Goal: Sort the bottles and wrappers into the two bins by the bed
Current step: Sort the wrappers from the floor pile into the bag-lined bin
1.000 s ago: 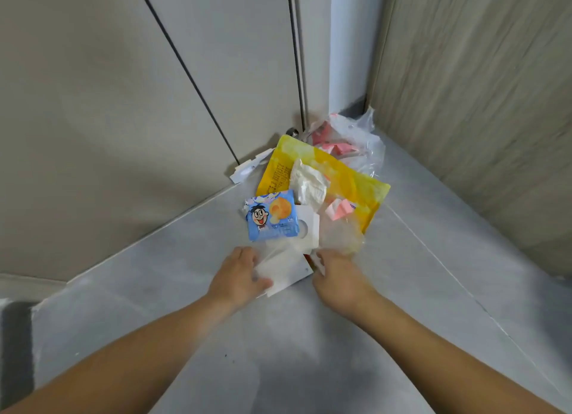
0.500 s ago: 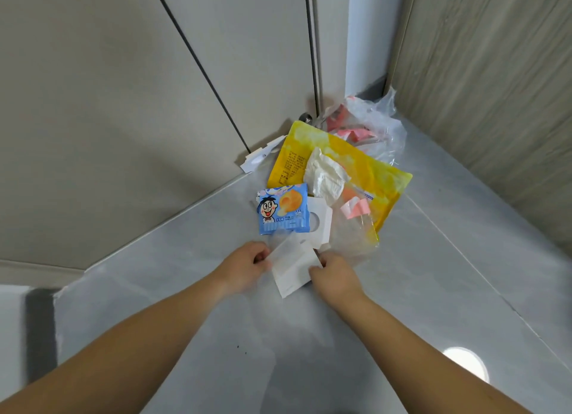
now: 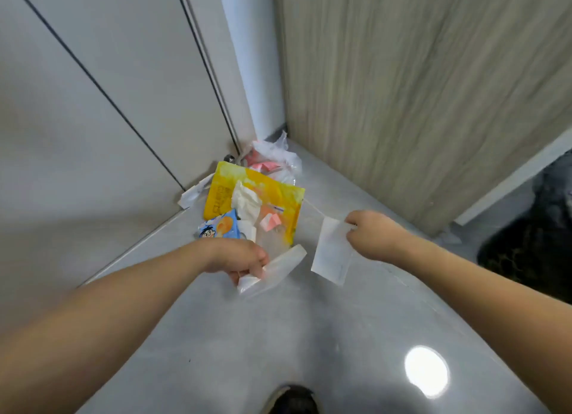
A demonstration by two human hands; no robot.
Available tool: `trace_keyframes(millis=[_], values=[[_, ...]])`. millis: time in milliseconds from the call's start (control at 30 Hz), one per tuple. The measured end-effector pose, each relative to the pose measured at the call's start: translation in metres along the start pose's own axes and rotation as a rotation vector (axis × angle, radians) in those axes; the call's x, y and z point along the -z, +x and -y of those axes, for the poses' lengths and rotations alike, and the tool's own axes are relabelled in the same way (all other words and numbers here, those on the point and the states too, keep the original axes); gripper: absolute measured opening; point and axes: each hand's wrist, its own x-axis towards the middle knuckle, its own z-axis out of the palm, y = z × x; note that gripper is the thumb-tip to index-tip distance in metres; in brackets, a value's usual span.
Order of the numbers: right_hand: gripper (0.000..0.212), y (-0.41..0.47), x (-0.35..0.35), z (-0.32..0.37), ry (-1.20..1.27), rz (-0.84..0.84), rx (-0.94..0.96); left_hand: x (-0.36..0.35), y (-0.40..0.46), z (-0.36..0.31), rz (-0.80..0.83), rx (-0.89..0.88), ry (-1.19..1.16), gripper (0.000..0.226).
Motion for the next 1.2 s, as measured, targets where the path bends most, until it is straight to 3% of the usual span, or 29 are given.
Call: trace_keyframes(millis=[200,400,533,633,733,800,933,1200], values=[[0.014,-0.084,0.109,-0.071,-0.011,-0.245,-0.124,-0.021,-0.004,-0.174,-0.080,-0.246,0.303,0.020],[0.018,-0.179,0.182,-0.153,0.035,-0.472,-0.238,-0.083,-0.028,-0.324,-0.254,-0.513,0.316,0.016],[0.013,-0.227,0.201,-0.225,0.085,-0.658,-0.345,-0.121,-0.050,-0.388,-0.480,-0.617,0.544,0.008],[0.019,-0.237,0.200,-0.263,0.056,-0.771,-0.418,-0.141,-0.054,-0.418,-0.543,-0.658,0.640,0.007],[0.015,-0.224,0.213,-0.264,-0.012,-0.830,-0.342,-0.157,-0.049,-0.446,-0.578,-0.660,0.719,0.010],[0.012,-0.216,0.218,-0.263,-0.095,-0.820,-0.338,-0.163,-0.040,-0.463,-0.601,-0.616,0.801,0.001],[0.013,-0.216,0.214,-0.278,-0.140,-0.696,-0.454,-0.169,-0.012,-0.487,-0.617,-0.508,0.967,0.011],[0.011,-0.220,0.215,-0.284,-0.236,-0.655,-0.538,-0.201,0.025,-0.515,-0.518,-0.444,0.954,0.015]])
